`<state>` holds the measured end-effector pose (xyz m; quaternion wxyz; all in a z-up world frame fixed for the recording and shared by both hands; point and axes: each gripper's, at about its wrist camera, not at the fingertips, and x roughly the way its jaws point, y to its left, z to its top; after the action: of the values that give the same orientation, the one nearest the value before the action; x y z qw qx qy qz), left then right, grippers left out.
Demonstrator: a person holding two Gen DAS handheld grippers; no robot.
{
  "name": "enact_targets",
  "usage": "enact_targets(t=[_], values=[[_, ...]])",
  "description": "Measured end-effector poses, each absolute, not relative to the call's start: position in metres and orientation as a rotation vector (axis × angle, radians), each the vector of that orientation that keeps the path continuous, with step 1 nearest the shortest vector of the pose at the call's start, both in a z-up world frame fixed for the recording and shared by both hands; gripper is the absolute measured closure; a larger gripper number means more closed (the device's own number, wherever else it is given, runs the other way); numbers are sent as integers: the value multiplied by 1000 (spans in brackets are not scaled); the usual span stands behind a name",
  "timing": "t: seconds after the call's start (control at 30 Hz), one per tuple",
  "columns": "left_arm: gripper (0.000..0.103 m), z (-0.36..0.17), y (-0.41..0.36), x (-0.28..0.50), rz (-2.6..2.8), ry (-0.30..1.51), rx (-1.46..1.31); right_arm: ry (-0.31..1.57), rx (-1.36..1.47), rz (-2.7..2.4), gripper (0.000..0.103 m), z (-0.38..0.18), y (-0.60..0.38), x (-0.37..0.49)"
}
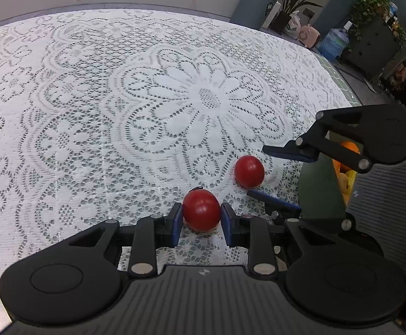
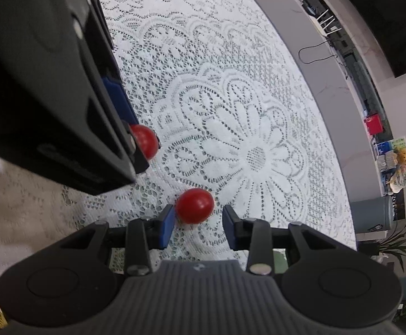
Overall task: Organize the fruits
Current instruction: 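Close the left tool on a red tomato while the right tool grasps another tomato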
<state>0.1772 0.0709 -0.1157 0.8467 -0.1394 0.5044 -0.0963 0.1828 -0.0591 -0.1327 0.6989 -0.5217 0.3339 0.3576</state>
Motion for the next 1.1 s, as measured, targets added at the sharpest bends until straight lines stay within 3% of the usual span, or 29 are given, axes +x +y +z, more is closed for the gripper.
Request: enact_targets(t=[0.27,1.1], values=[[71,-118,79,179,-200,1062,-336,787,-1134,803,75,-136,-55,188],[71,-126,83,181,-206,1034,-382,840,-1015,734,77,-133,-46,200]])
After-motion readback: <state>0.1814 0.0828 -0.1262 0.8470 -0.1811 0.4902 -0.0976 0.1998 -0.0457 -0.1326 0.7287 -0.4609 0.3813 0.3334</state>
